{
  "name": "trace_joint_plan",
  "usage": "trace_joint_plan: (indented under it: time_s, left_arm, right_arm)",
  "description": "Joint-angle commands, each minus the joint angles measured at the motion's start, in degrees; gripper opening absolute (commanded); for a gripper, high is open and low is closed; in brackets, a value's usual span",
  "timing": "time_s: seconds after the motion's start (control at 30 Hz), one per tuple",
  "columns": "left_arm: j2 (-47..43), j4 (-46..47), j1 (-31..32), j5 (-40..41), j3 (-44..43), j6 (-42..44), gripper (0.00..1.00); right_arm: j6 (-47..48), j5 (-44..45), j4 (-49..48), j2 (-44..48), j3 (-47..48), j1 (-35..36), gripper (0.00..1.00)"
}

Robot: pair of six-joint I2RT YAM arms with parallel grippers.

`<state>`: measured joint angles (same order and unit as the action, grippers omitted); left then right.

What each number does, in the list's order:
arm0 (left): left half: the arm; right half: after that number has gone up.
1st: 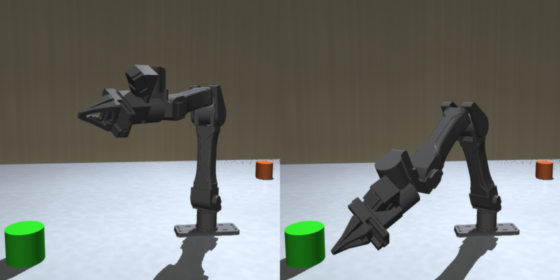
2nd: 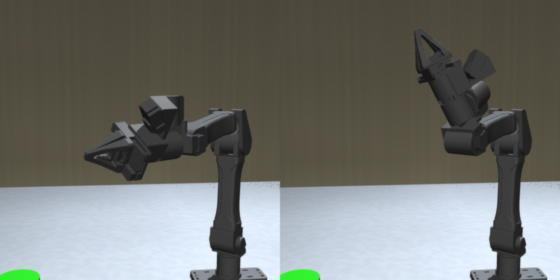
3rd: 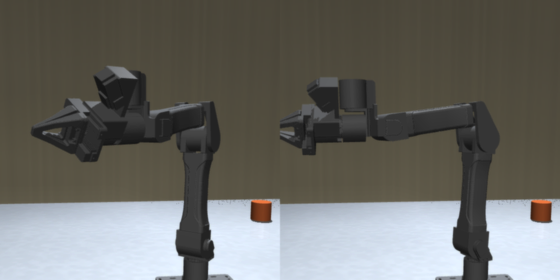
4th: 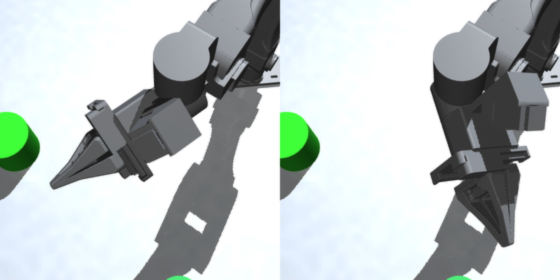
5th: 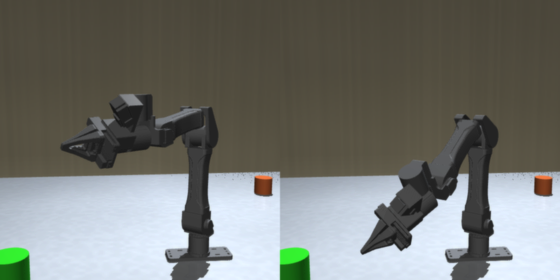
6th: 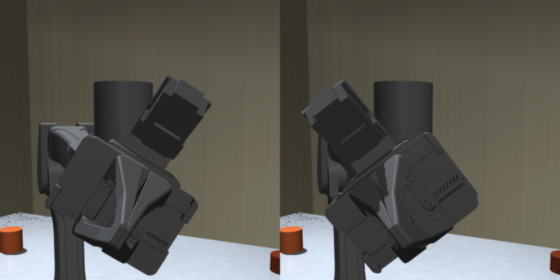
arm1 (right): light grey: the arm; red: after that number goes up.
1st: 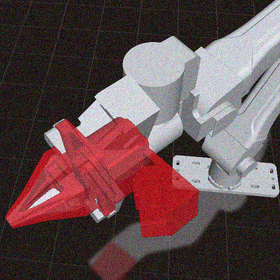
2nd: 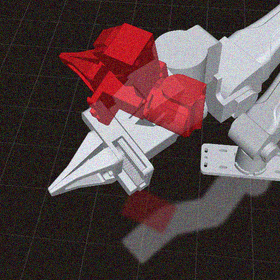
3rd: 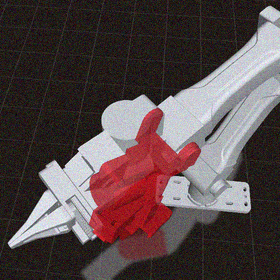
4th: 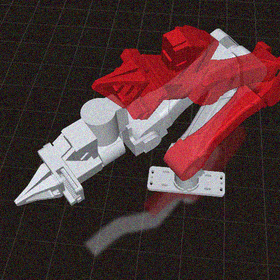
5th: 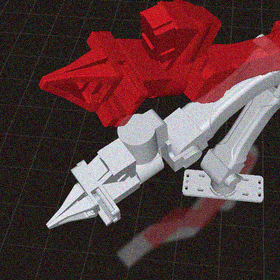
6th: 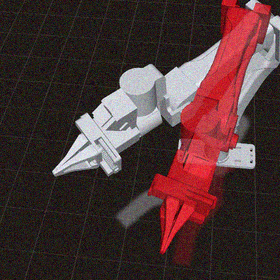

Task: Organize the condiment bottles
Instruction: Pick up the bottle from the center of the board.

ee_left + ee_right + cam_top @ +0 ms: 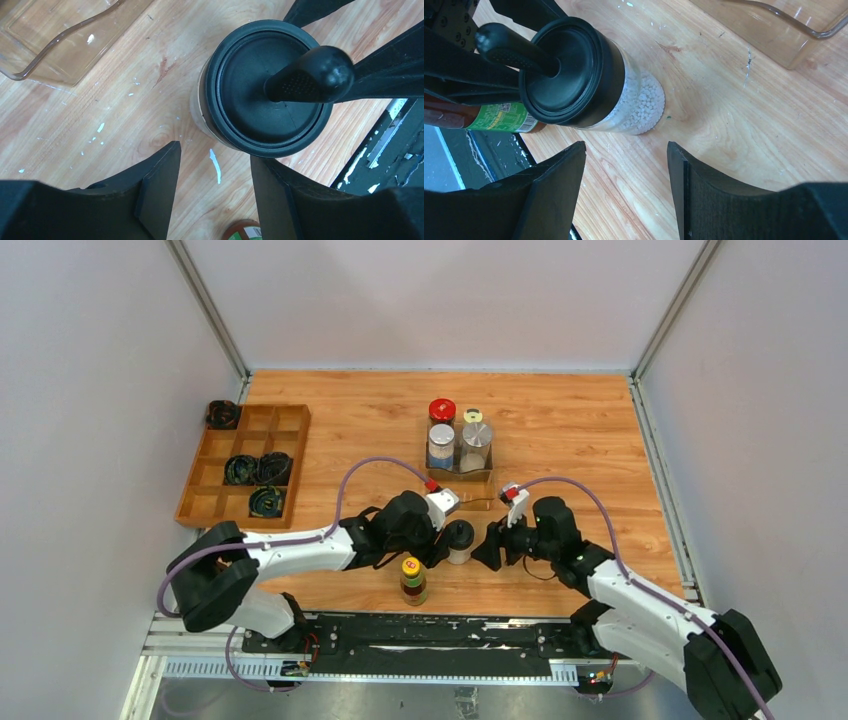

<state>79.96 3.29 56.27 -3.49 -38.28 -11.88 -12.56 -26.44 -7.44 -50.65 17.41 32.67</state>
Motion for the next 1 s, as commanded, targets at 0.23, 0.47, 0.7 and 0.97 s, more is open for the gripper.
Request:
trace_joint_plan:
  time_s: [0.23, 0.47, 0.7, 0.97]
  left_arm:
    - [2.07, 4.55, -0.23, -0.36, 0.48, 1.83, 0.58]
    - [3.11, 7.38, -0.2, -1.43, 0.93, 3.12, 0.58]
    - [5.1, 9.21, -0.44, -2.16, 0.84, 3.62, 0.58]
    - [6.32, 10.07, -0.98, -2.95, 0.91, 4.26, 0.58]
  right_arm:
    - [1.76, -2.53, -7.58, -7.64, 2.34, -0.14, 0.65]
    - [3.4, -3.85, -10.21, -12.49, 3.93, 0.54, 0.62]
    - [4.62, -4.58, -11.81, -16.19, 6.02, 0.84, 0.59]
    - [5.04, -6.45, -13.96, -18.81, 7.37, 1.22, 0.54]
